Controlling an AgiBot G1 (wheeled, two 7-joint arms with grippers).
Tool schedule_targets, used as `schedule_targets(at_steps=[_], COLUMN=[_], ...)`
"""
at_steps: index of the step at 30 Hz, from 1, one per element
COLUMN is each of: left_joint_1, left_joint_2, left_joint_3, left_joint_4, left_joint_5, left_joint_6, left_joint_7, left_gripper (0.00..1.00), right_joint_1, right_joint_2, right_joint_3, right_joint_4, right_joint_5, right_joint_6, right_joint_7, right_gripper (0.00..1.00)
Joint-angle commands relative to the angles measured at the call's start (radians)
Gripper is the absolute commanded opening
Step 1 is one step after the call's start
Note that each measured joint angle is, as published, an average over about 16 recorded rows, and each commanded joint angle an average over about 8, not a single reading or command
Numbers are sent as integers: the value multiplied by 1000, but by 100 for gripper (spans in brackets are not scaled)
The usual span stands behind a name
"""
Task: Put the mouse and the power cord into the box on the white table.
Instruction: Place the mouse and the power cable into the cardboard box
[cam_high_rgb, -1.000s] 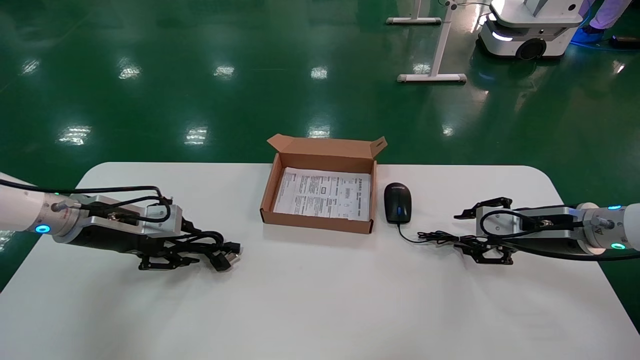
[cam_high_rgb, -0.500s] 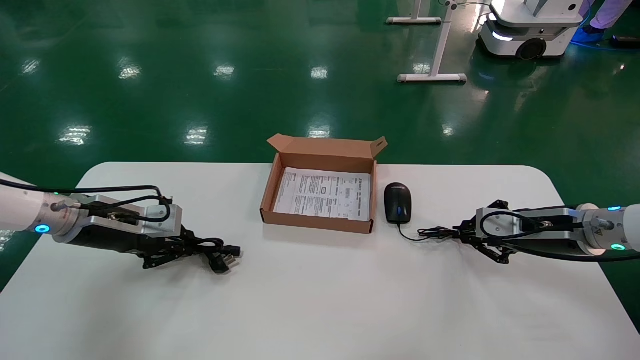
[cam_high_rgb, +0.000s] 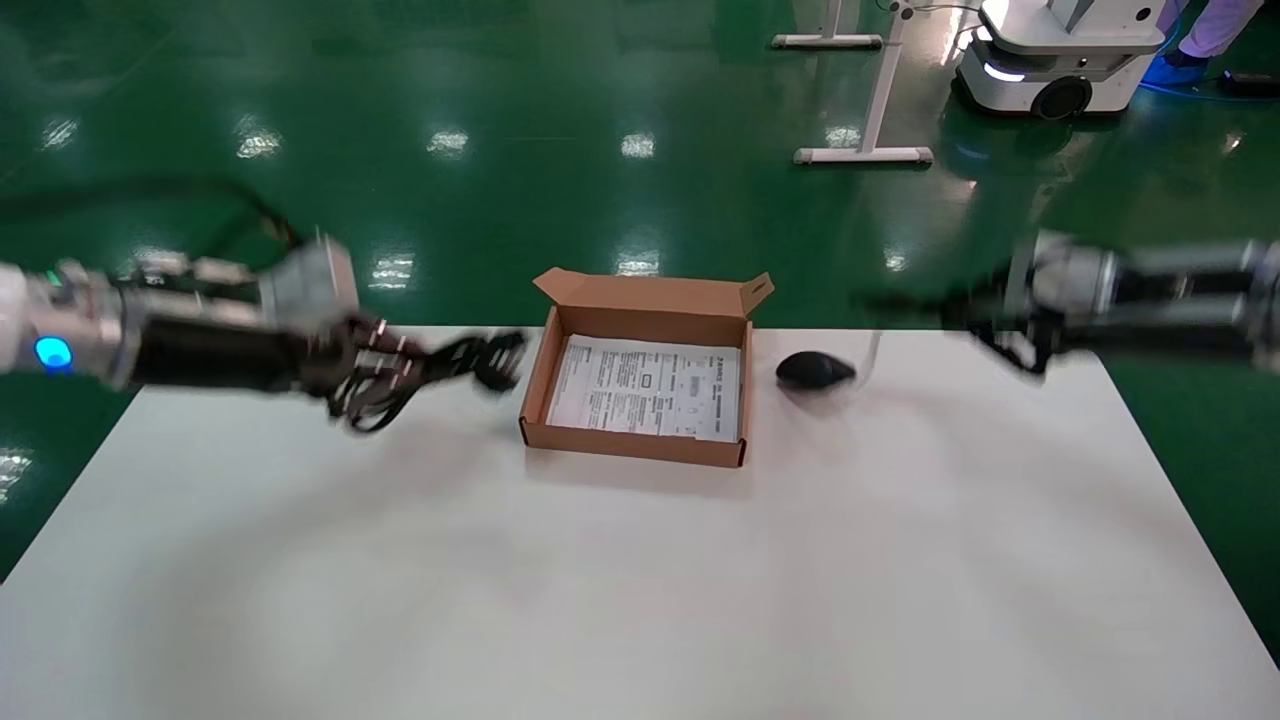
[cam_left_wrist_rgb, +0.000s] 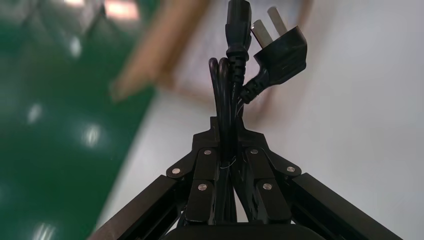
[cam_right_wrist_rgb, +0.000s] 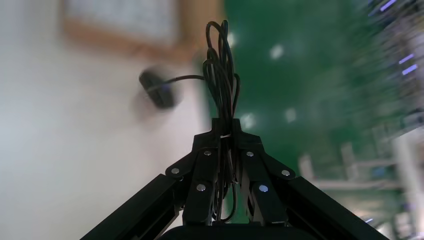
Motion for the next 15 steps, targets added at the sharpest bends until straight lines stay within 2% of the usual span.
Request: schedule_targets(at_steps=[1, 7, 15], left_joint_1=[-36, -100, -110], left_joint_2=[-9, 17, 57], left_joint_3=[-32, -64, -66], left_joint_4=[-3, -53, -141], left_joint_5=[-47, -85, -70], left_joint_6=[48, -66, -283], left_joint_7=[-39, -80, -107], left_gripper=[0, 0, 0], right_joint_1=[42, 74, -1], right_joint_2=[6, -58, -149], right_joint_3=[12, 38, 38], right_joint_4=[23, 111, 205], right_joint_5=[17, 57, 70], right_joint_6=[-12, 10, 55], right_joint_7=[20, 62, 82], right_gripper=[0, 0, 0])
